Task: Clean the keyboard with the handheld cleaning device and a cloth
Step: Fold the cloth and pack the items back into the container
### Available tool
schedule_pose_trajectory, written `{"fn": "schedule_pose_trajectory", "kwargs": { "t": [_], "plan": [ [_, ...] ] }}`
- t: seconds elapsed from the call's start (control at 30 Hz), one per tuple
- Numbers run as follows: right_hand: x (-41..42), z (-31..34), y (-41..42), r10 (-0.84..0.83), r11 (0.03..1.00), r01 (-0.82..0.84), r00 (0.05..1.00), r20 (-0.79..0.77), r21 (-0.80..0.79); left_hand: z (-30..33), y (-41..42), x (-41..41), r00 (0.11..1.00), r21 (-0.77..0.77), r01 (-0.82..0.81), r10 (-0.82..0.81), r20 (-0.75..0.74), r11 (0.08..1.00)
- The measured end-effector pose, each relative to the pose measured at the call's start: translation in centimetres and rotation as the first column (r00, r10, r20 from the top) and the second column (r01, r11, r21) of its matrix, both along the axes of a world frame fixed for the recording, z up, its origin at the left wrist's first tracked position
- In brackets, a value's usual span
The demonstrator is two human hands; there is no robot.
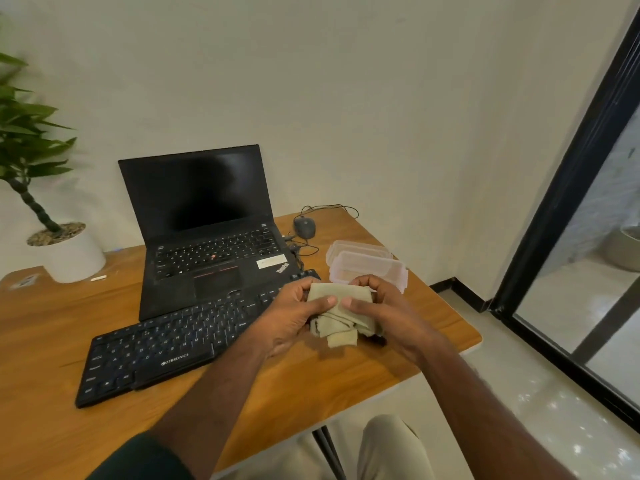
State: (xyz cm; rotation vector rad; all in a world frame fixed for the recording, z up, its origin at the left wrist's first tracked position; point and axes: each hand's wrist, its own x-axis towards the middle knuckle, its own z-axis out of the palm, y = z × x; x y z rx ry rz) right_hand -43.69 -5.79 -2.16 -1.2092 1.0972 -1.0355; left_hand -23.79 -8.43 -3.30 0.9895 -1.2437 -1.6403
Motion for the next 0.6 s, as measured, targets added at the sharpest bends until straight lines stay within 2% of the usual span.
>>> {"fn": "schedule_pose_trajectory", "kwargs": {
  "t": [0.1, 0.17, 0.23, 0.33, 0.47, 0.5, 0.53, 0.6],
  "plan": [
    [-1.4, 0.8, -1.7, -0.139, 0.989, 0.135, 0.988, -0.064, -0.068, 1.5, -1.5, -1.3, 0.987, -0.080, -0.021, 0.033, 0.154, 0.997],
    [-3.0, 1.3, -3.7, -0.264, 0.961, 0.253, 0.959, -0.105, -0.108, 2.3, -2.7, -1.7, 0.949, -0.151, -0.072, 0.115, 0.294, 0.986],
    [-4.3, 1.9, -5.9, -0.350, 0.934, 0.324, 0.915, -0.199, -0.150, 2.8, -3.9, -2.0, 0.909, -0.207, -0.116, 0.187, 0.372, 0.972],
    [-5.0, 2.5, -9.0, -0.387, 0.922, 0.339, 0.843, -0.374, -0.190, 3.2, -5.2, -2.5, 0.882, -0.225, -0.160, 0.242, 0.404, 0.961],
    [-4.1, 2.0, -11.7, -0.370, 0.927, 0.365, 0.852, -0.370, -0.087, 2.8, -6.0, -3.0, 0.868, -0.221, -0.142, 0.229, 0.441, 0.965],
    [-3.9, 1.6, -12.1, -0.357, 0.931, 0.353, 0.834, -0.420, -0.091, 2.6, -6.2, -3.0, 0.864, -0.221, -0.134, 0.223, 0.452, 0.966],
    [-3.7, 1.1, -12.4, -0.322, 0.944, 0.307, 0.787, -0.527, -0.118, 2.4, -6.4, -2.9, 0.857, -0.221, -0.125, 0.217, 0.467, 0.967],
    [-3.4, 0.2, -12.7, -0.235, 0.971, 0.178, 0.587, -0.775, -0.160, 2.0, -6.7, -2.6, 0.836, -0.228, -0.105, 0.210, 0.506, 0.968]
  ]
}}
